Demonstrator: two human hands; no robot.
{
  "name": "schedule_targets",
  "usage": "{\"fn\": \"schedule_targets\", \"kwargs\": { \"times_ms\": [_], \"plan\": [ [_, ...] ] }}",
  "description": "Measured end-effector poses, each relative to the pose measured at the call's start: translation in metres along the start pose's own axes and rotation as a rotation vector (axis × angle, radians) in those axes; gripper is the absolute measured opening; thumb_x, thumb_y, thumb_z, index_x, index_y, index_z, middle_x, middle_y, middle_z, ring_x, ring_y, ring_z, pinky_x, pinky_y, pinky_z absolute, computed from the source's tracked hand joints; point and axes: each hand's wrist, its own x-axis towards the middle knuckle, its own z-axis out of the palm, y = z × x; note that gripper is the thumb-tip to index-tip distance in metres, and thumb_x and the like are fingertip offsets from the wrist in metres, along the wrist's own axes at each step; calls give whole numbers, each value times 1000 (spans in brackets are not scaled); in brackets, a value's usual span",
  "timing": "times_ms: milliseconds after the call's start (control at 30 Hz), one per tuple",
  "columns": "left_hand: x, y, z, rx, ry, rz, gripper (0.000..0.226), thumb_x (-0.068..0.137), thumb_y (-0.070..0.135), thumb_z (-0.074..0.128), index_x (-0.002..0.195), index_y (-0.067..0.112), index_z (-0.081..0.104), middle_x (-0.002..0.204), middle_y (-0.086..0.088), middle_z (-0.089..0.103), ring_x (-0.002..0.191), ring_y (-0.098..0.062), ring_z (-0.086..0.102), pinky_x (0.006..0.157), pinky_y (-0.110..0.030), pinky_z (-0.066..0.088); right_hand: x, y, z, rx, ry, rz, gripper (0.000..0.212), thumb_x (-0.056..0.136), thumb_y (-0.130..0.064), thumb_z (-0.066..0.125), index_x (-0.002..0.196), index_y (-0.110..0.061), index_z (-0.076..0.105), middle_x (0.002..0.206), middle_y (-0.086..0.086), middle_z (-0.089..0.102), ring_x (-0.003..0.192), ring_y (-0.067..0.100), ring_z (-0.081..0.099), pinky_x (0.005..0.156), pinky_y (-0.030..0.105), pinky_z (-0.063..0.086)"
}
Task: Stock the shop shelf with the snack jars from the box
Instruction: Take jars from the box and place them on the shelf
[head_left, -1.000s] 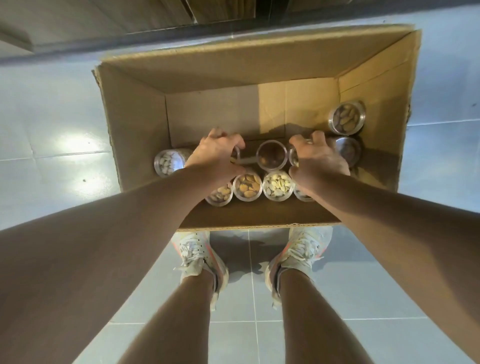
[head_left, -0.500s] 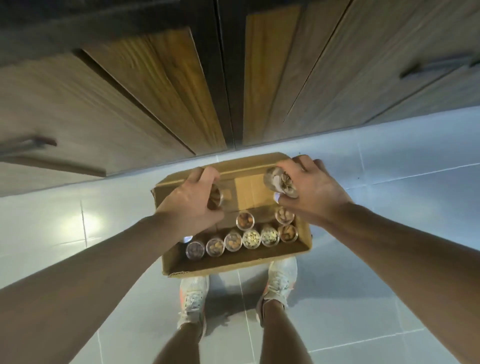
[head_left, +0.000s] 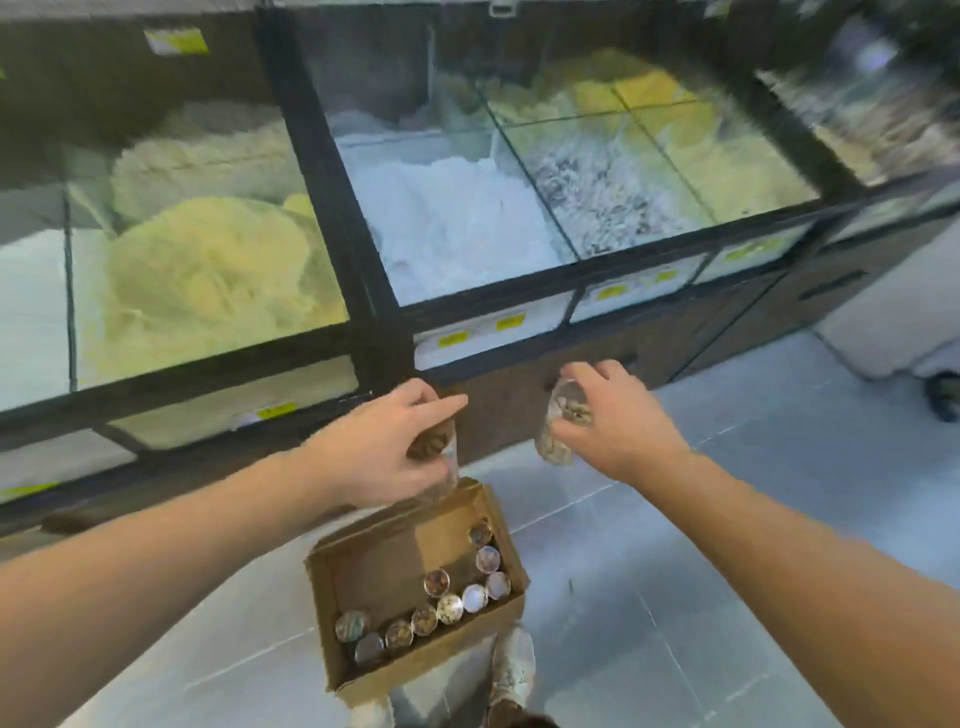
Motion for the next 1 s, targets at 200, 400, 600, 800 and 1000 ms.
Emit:
{"fn": "schedule_targets", "kwargs": {
  "times_ms": [200,400,600,800,1000],
  "plan": [
    [-23,80,-98,11,91,164,69,93,52,51,158,33,33,122,10,45,115,-12,54,94,-15,32,-87,-19,-110,69,166,144,65,89,-44,59,150,-28,43,139,8,47,121,32,53,101,39,46],
    [-29,161,-158,6,105,351,63,93,51,55,153,42,37,120,19,42,103,0,54,86,-6,36,-176,-20,-194,127,326,282,63,90,-45,56,149,-31,43,137,2,47,123,28,50,100,38,47],
    [-36,254,-185,18,111,556,62,92,48,60,150,36,44,117,19,46,104,0,52,85,-9,38,-269,0,-247,117,438,411,64,90,-43,56,150,-28,43,133,4,48,123,29,50,100,40,46],
    [-56,349,-169,92,81,713,65,87,60,60,145,35,47,130,16,50,116,-3,51,101,-28,45,-377,34,-256,125,542,562,59,92,-43,58,147,-28,47,128,6,50,119,28,54,96,34,45],
    [-103,450,-111,91,20,852,66,82,64,59,138,31,55,119,18,52,112,-4,54,102,-31,47,-519,72,-238,145,587,732,58,89,-43,60,144,-28,49,133,4,50,122,27,53,99,38,48]
  ]
}}
